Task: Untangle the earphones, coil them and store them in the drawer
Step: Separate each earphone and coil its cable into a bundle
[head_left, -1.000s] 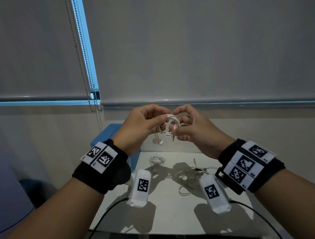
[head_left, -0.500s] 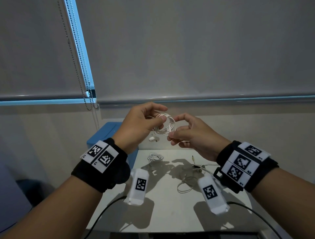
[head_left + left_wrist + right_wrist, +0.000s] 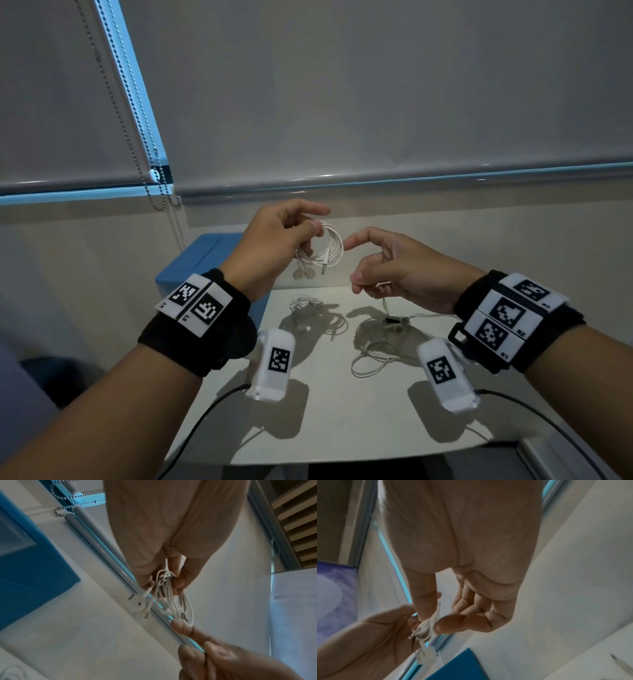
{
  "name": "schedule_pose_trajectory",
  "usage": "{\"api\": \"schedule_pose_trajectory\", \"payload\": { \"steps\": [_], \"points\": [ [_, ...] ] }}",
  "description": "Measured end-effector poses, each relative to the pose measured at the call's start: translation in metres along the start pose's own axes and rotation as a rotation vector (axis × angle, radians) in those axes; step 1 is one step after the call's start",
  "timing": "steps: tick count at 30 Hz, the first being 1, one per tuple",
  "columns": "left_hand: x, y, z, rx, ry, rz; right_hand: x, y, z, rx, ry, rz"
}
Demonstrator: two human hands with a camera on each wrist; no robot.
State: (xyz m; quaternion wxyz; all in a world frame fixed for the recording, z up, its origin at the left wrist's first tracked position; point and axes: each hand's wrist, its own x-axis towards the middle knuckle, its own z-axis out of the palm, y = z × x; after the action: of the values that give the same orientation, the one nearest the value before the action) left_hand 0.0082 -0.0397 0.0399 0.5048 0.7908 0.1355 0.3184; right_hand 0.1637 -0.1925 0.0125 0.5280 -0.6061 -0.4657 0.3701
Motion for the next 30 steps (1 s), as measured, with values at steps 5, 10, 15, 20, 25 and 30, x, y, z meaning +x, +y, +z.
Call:
{"api": "schedule_pose_trajectory", "payload": {
  "steps": [5, 10, 15, 20, 25, 30],
  "points": [
    [0.009, -0.009, 0.008, 0.011, -0.075, -0.023, 0.016, 0.002, -0.008, -0.102, 0.100, -0.016],
    [0.020, -0.021, 0.015, 0.015, -0.151, -0.035, 0.031, 0.004, -0.011, -0.065, 0.079, -0.038],
    [0.036, -0.038, 0.015, 0.118, -0.259, -0.014, 0.041, 0.018, -0.029, -0.004, 0.044, 0.011],
    [0.061, -0.065, 0.023, 0.463, -0.302, 0.029, 0.051, 0.035, -0.048, -0.056, 0.065, 0.071],
    [0.081, -0.089, 0.037, 0.747, -0.293, 0.057, 0.067, 0.056, -0.054, -0.202, 0.143, 0.050],
    [0.090, -0.106, 0.044, 0.785, -0.359, 0.013, 0.082, 0.077, -0.056, -0.419, 0.213, 0.044]
  ]
}}
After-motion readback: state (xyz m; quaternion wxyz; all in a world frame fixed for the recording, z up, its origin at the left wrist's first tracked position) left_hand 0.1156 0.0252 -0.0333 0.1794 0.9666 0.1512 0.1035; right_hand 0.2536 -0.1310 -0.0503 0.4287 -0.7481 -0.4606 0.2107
